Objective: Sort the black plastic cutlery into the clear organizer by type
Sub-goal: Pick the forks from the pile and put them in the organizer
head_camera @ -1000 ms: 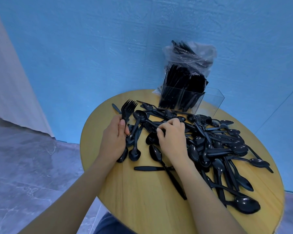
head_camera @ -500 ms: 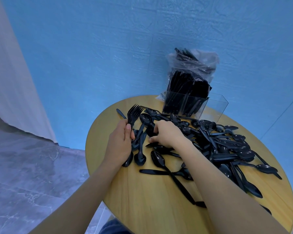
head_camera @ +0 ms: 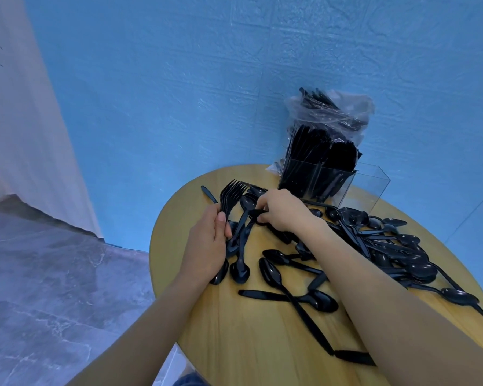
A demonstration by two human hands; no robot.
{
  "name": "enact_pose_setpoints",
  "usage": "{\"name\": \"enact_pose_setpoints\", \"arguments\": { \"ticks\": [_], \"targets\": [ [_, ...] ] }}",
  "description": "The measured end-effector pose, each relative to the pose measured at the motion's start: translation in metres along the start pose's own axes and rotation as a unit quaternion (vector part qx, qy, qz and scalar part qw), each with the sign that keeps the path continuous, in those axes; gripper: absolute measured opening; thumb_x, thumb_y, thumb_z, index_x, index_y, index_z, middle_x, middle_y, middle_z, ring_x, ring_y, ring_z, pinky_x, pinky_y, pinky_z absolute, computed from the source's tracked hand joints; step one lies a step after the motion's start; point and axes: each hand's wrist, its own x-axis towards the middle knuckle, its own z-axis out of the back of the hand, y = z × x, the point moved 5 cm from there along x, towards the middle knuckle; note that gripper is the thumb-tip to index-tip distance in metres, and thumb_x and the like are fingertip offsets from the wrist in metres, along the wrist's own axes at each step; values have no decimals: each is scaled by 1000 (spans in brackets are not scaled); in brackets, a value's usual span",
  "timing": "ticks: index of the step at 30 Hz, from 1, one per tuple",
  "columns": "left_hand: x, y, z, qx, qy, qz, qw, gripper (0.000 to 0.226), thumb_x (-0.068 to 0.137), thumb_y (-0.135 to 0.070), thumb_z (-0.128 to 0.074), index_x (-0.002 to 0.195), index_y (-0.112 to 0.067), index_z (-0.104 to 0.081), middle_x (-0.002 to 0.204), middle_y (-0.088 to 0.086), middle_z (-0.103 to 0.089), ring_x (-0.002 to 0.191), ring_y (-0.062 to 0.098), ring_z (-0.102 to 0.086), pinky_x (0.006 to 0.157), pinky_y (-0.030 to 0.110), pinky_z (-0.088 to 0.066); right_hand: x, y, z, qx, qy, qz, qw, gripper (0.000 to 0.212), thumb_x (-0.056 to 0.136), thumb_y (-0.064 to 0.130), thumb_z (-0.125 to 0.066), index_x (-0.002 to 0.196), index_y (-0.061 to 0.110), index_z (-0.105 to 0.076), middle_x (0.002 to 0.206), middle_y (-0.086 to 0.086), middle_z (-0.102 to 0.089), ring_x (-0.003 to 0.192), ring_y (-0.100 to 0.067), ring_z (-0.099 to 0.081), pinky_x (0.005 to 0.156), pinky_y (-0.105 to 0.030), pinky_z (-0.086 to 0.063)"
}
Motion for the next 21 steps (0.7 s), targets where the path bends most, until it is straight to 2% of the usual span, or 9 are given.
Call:
{"name": "enact_pose_setpoints", "arguments": {
  "ticks": [4, 7, 10, 14, 17, 19, 21],
  "targets": [
    [-1, -1, 0, 1, 0, -5, 1000, 21, 102, -21, -30, 94, -20, -50, 69, -5, -53, 57, -1, -46, 56, 13, -37, 4, 1, -2, -1, 5, 5, 1000, 21, 93, 16, -58, 113, 15, -64, 110, -8, -64, 98, -26, -59, 84, -39, -51],
    [-1, 0, 0, 1, 1, -5, 1000, 22, 102, -22, -30, 95, -19, -50, 70, -6, -53, 58, -1, -46, 57, 13, -38, 5, -2, -2, 12, -2, 7, 1000, 25, 94, 14, -57, 119, 13, -59, 114, -8, -61, 104, -27, -57, 84, -35, -48],
    [-1, 0, -1, 1, 2, -4, 1000, 21, 102, -22, -30, 93, -20, -50, 70, -6, -53, 60, 0, -47, 58, 14, -39, -1, -1, -2, 42, 12, 36, 998, 9, 93, 15, -58, 101, 13, -61, 95, -3, -60, 93, -23, -57, 76, -31, -43],
    [-1, 0, 0, 1, 1, -5, 1000, 20, 102, -21, -31, 94, -22, -49, 69, -7, -53, 59, -1, -47, 57, 14, -39, -13, 2, -7, 105, 84, 87, 987, 12, 92, 16, -59, 98, 16, -70, 88, 3, -64, 79, -11, -56, 71, -23, -44],
    [0, 0, -1, 2, 3, -6, 1000, 20, 102, -21, -31, 95, -20, -50, 69, -7, -52, 59, -1, -47, 57, 14, -39, -11, -4, 3, 134, 25, 73, 988, 13, 93, 18, -58, 99, 17, -69, 87, 1, -65, 82, -15, -57, 75, -27, -46],
    [0, -1, -1, 2, 2, -7, 1000, 20, 102, -20, -31, 94, -20, -49, 69, -7, -52, 58, -2, -47, 56, 11, -38, -7, -9, 9, 123, -23, 46, 991, 11, 94, 17, -57, 97, 14, -67, 82, 1, -61, 80, -17, -56, 69, -26, -43],
    [0, -1, -1, 3, 1, -6, 1000, 20, 102, -20, -31, 92, -21, -48, 68, -7, -52, 56, -2, -47, 55, 11, -37, -2, -8, 8, 92, -32, 30, 995, 11, 93, 16, -57, 99, 12, -66, 88, -2, -63, 85, -20, -58, 72, -28, -44]
  ]
}}
